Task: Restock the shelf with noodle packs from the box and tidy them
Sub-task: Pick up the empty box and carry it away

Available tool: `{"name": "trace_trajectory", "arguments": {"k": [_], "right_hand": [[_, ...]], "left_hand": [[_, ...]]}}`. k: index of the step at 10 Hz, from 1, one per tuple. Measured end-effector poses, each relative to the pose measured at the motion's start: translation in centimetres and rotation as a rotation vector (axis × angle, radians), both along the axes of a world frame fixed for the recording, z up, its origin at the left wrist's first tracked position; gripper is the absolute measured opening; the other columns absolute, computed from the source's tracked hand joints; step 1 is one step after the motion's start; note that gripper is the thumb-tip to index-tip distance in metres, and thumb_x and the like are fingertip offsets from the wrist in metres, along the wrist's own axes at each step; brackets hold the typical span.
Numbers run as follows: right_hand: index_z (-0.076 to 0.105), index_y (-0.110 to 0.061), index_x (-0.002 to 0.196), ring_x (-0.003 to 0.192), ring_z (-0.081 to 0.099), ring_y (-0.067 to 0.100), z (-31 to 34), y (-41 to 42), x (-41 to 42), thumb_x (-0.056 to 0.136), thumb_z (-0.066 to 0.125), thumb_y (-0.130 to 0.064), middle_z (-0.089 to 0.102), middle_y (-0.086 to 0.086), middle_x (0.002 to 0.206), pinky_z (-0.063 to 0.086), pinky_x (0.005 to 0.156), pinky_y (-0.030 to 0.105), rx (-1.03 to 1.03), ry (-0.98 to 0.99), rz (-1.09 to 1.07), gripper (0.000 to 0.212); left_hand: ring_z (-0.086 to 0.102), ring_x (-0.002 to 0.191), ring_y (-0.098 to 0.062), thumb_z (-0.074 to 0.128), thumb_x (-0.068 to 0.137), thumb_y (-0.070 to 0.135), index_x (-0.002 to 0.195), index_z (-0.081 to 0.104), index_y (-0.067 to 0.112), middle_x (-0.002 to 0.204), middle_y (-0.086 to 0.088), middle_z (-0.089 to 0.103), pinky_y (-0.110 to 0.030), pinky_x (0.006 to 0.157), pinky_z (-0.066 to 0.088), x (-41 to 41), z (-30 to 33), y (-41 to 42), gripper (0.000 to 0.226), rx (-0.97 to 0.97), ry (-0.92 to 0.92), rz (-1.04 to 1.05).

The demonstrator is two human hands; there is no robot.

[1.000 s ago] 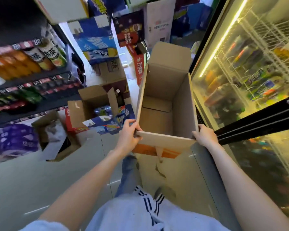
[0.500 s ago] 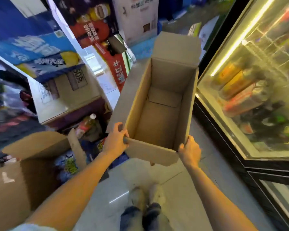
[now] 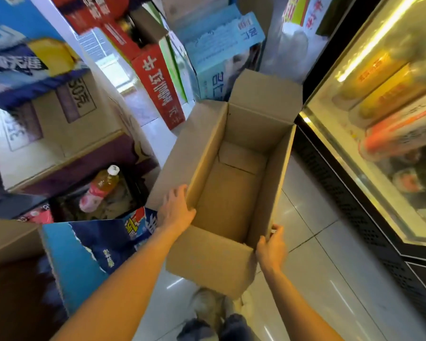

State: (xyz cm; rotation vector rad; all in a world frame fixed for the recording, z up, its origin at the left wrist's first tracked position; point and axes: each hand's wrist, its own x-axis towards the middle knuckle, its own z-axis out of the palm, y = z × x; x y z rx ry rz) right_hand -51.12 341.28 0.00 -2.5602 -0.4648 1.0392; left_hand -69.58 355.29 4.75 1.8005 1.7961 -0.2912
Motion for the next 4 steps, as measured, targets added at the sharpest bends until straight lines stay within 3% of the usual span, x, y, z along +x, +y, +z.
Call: {"name": "trace_trajectory", "arguments": {"k": [1, 2, 3, 4], "right_hand": [[0.033, -0.010, 0.133, 0.108, 0.055, 0.029, -0.8, 1.5, -0.6, 0.098, 0.048, -0.017, 0.054, 0.013, 0.126, 0.046, 0.087, 0.040, 0.041, 0.309, 0.030, 0.039], [0.033, 0.000, 0.137, 0.123, 0.045, 0.032, -0.7, 3.0, 1.3, 0.098, 0.050, -0.030, 0.045, 0.016, 0.136, 0.039, 0.101, 0.041, -0.077, 0.456, 0.299, 0.052], [0.017, -0.004, 0.150, 0.144, 0.016, 0.028, 2.3, 2.7, 3.5, 0.098, 0.045, -0.038, 0.016, 0.012, 0.157, 0.017, 0.118, 0.040, -0.223, 0.304, 0.579, 0.068], [0.030, -0.010, 0.147, 0.142, 0.025, 0.023, 9.5, 2.3, 3.7, 0.100, 0.044, -0.031, 0.030, 0.007, 0.153, 0.021, 0.115, 0.035, -0.024, 0.284, 0.573, 0.053]], "left_hand": [[0.038, 0.128, -0.026, 0.058, 0.090, 0.030, 0.145, 0.027, 0.021, 0.143, -0.009, 0.040, -0.040, 0.099, 0.041, -0.1, 0.2, 0.2, 0.064, -0.053, -0.017, -0.091], [0.042, 0.127, -0.029, 0.053, 0.093, 0.030, 0.148, 0.021, 0.021, 0.140, -0.011, 0.044, -0.042, 0.098, 0.043, -0.2, 1.5, 0.5, 0.065, -0.119, -0.057, -0.071], [0.051, 0.116, -0.029, 0.049, 0.095, 0.029, 0.149, 0.020, 0.023, 0.133, -0.010, 0.052, -0.041, 0.093, 0.046, -0.5, 4.7, -0.2, 0.062, -0.165, -0.128, 0.028], [0.051, 0.119, -0.025, 0.048, 0.096, 0.028, 0.148, 0.026, 0.022, 0.134, -0.004, 0.054, -0.038, 0.099, 0.042, -0.3, 10.0, -1.5, 0.056, -0.191, -0.224, 0.131]]}}
